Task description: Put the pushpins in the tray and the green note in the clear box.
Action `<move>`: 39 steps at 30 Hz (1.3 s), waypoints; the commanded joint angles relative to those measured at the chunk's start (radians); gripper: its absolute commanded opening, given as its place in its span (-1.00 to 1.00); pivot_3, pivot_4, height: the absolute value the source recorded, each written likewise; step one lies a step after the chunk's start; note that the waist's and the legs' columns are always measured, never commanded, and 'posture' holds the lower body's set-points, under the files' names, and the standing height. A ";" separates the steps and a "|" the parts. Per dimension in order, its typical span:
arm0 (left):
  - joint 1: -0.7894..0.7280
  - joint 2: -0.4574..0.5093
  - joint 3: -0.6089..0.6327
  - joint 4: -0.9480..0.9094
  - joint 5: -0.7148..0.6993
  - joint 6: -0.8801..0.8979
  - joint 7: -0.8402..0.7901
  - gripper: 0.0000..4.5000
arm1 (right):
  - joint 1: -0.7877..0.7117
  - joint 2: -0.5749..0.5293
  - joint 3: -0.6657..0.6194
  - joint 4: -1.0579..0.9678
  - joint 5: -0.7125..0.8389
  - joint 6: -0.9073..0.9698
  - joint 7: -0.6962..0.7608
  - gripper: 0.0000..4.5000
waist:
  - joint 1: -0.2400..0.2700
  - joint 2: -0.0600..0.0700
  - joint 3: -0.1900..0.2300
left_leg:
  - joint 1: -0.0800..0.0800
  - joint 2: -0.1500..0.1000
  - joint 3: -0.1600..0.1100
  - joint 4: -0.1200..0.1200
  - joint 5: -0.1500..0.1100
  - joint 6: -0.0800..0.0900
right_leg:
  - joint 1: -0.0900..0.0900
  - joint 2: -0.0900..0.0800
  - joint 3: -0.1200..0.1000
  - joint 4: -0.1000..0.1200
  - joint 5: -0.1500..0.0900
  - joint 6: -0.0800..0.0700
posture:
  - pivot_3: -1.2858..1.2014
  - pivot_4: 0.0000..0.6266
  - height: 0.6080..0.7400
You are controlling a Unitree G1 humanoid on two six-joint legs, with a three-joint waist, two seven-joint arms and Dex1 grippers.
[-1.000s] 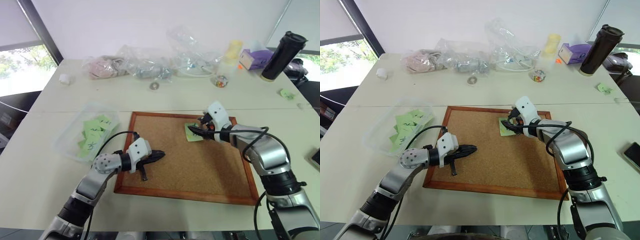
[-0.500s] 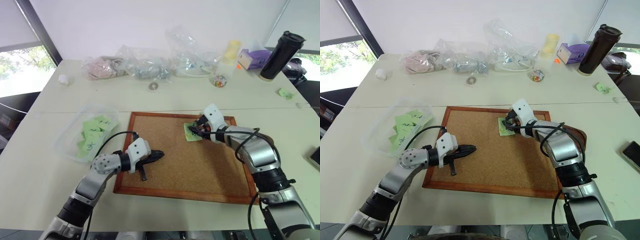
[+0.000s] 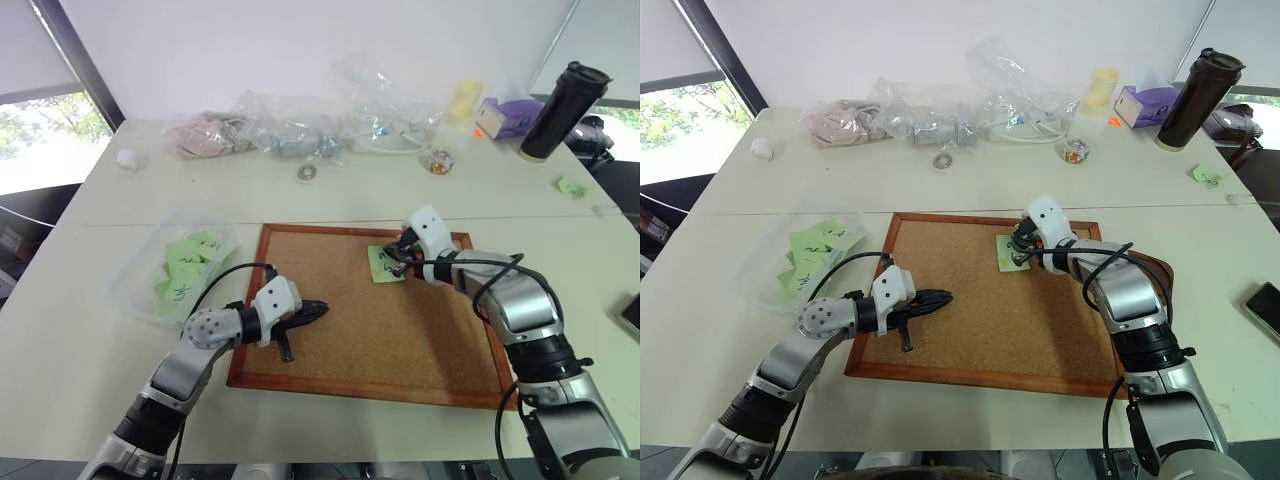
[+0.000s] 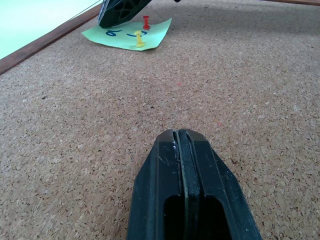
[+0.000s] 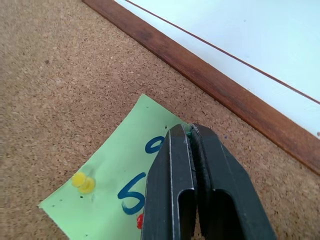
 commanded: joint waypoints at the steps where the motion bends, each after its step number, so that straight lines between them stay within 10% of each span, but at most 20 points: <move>1: 0.025 0.018 -0.011 0.056 0.040 0.047 0.007 -1.00 | -0.052 -0.023 -0.112 -0.140 0.053 0.042 -0.015 -0.98 | -0.001 0.000 0.000 | 0.000 0.000 0.000 0.000 0.000 0.000 | 0.000 0.000 0.000 0.000 0.000 0.000 | 0.03 -0.52 1.00; 19: 0.022 0.017 -0.038 0.059 0.053 0.071 0.003 -1.00 | 0.260 -0.162 -0.602 -0.325 0.174 0.162 -0.044 -0.98 | 0.004 0.002 -0.002 | 0.001 0.000 0.000 -0.001 0.000 0.000 | 0.002 -0.001 0.001 -0.001 0.000 0.000 | 0.03 -0.52 1.00; 33: 0.023 0.011 -0.047 0.063 0.057 0.067 0.004 -1.00 | 0.497 -0.142 -0.653 -0.185 0.188 0.017 -0.008 -0.98 | 0.003 0.009 -0.007 | 0.006 0.000 0.001 -0.001 -0.001 0.001 | 0.007 0.000 0.002 -0.002 0.000 0.000 | 0.03 -0.52 1.00; 39: 0.034 0.016 -0.046 0.056 0.056 0.068 0.007 -1.00 | 0.514 -0.129 -0.641 -0.127 0.187 -0.033 -0.010 0.04 | 0.004 0.009 -0.007 | 0.007 0.000 0.001 -0.001 -0.001 0.002 | 0.009 0.000 0.002 -0.003 0.000 0.000 | 0.03 -0.52 1.00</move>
